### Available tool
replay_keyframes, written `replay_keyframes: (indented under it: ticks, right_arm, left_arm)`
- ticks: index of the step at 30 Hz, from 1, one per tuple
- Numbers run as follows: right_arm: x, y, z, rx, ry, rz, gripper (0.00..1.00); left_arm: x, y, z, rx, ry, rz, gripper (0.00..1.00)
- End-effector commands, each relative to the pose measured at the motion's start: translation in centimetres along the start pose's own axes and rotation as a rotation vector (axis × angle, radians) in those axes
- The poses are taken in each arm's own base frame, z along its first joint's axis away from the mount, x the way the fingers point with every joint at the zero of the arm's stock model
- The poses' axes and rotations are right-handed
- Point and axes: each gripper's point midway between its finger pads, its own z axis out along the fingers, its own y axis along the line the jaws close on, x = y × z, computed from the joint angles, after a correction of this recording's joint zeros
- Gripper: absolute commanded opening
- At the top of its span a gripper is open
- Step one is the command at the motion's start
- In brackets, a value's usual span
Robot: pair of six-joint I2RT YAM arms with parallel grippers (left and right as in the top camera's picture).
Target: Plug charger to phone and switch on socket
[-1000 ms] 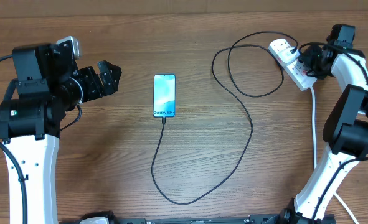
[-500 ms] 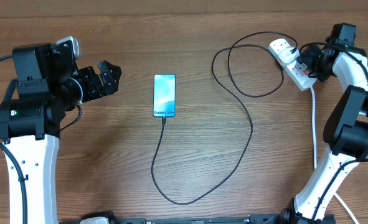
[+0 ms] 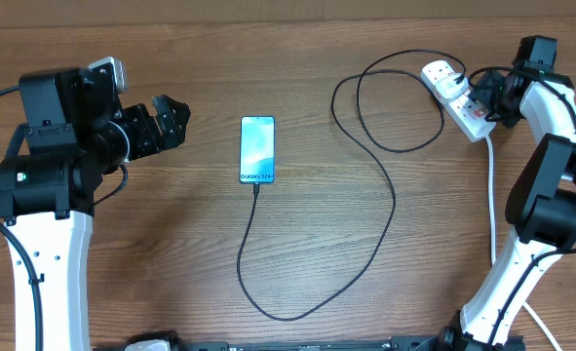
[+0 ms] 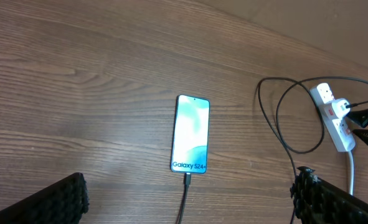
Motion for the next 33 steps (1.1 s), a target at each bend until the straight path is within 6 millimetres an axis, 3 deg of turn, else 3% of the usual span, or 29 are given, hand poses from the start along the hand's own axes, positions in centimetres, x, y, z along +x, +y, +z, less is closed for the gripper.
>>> replay_keyframes:
  ticks: [1, 12, 24, 33]
  right_arm:
    - [-1.9, 1.0, -2.2, -0.014, -0.067, 0.002, 0.68]
    - [0.0, 2.4, -0.6, -0.014, -0.026, -0.076, 0.73]
    - [0.1, 2.3, -0.3, -0.009, -0.021, -0.076, 0.74]
    - [1.8, 1.9, 1.1, 0.007, 0.036, -0.109, 0.77]
  left_arm:
    - [0.1, 0.2, 0.3, -0.007, 0.005, 0.010, 1.00]
    - [0.1, 0.2, 0.3, -0.007, 0.005, 0.010, 1.00]
    - [0.1, 0.2, 0.3, -0.008, 0.005, 0.010, 1.00]
    - [0.1, 0.2, 0.3, -0.008, 0.005, 0.010, 1.00]
